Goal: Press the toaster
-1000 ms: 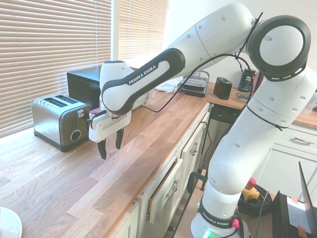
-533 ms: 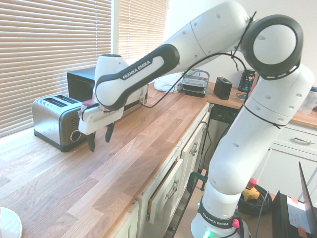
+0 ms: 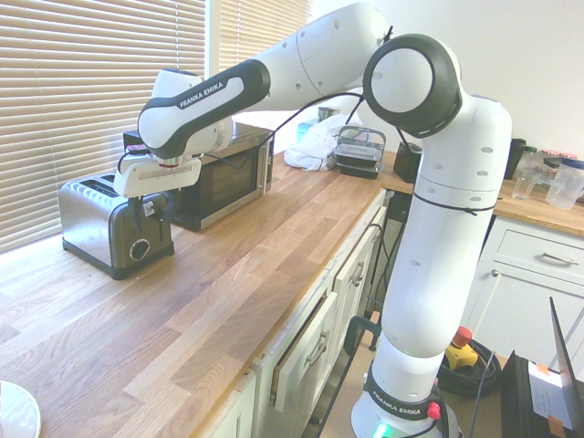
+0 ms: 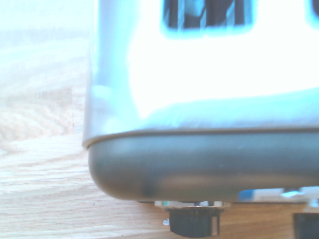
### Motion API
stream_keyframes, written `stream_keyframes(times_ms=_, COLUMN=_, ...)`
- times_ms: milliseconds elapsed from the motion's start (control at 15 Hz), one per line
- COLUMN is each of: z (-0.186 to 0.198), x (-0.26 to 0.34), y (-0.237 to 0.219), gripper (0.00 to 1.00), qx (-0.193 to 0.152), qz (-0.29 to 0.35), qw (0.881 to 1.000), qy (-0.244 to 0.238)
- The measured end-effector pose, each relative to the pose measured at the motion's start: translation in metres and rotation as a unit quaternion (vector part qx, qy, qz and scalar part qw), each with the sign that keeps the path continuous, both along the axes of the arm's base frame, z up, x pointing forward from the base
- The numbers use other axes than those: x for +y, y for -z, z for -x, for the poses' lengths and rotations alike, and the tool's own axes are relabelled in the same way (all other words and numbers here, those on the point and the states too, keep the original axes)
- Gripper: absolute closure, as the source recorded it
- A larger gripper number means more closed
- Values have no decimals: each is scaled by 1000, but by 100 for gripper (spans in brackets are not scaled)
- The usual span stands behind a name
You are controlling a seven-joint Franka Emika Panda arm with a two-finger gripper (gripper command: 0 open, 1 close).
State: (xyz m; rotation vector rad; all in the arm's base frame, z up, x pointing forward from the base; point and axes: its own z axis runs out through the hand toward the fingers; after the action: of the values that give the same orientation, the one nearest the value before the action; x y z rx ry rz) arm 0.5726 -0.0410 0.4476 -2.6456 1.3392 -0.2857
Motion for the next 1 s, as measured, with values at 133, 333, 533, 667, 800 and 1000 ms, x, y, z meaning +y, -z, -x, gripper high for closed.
stream_keyframes(times_ms=133, z=-3, x=-5, y=-9, gripper=0, qx=-6, qz=0, qw=1000, qy=3)
stream_keyframes(times_ms=333, z=-5, x=-12, y=-15, gripper=0, qx=-13, qz=0, qw=1000, qy=8)
stream_keyframes(times_ms=533, z=-7, x=-18, y=-7, gripper=100, qx=-8, qz=-2, qw=1000, qy=10)
stream_keyframes(times_ms=667, z=-9, x=-18, y=-5, gripper=100, qx=-9, qz=-2, qw=1000, qy=7)
stream_keyframes(times_ms=800, z=-9, x=-18, y=-5, gripper=100, qx=-10, qz=-4, qw=1000, qy=4)
stream_keyframes(times_ms=1000, z=-9, x=-20, y=-5, gripper=100, qx=-10, qz=-5, qw=1000, qy=3)
